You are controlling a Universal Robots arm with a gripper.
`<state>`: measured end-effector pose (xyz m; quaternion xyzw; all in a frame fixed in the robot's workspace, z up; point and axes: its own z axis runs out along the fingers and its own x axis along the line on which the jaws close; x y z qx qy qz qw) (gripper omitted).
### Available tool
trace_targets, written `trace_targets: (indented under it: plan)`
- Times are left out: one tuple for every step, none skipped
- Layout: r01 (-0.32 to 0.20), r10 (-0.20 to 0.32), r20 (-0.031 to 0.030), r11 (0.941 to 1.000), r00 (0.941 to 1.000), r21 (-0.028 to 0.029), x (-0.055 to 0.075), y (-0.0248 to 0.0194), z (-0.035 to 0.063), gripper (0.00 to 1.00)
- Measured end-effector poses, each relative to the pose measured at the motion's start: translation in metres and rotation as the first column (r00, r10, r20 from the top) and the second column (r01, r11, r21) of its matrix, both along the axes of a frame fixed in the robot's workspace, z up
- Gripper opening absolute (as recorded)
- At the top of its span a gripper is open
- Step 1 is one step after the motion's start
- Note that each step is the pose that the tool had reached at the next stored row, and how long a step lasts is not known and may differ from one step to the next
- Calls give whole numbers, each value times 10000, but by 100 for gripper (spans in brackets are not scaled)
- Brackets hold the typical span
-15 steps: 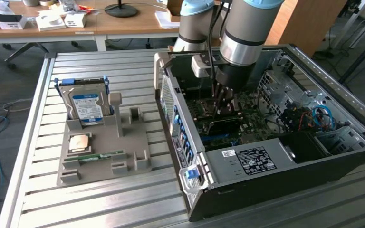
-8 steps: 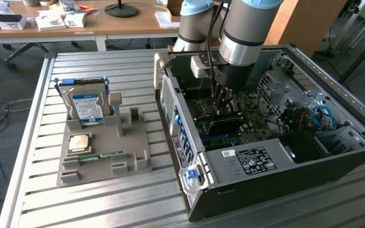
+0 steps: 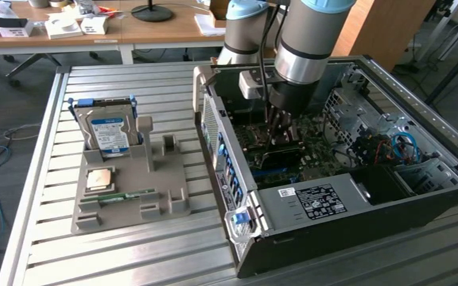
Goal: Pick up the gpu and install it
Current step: 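Press down on the gpu until it lock into place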
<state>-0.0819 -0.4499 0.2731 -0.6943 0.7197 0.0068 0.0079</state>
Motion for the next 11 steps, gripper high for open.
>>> trace_targets:
  plan:
    - [0,0,2,10000,10000,4,0,0,-5,11]
    - [0,0,1,10000,10000,2,0,0,-8,11]
    - [0,0,0,10000,10000,0,0,0,-9,11]
    - [0,0,0,10000,10000,-1,0,0,-11,11]
    - [0,0,0,10000,10000,-1,0,0,-12,11]
    - [1,-1,-1,10000,10000,-1,0,0,-12,11]
    - [0,0,0,10000,10000,-1,0,0,-12,11]
    - [0,0,0,10000,10000,0,0,0,-12,11]
    - [0,0,1,10000,10000,1,0,0,-13,11]
    - [0,0,3,10000,10000,4,0,1,-19,11]
    - [0,0,3,10000,10000,4,0,0,-24,11]
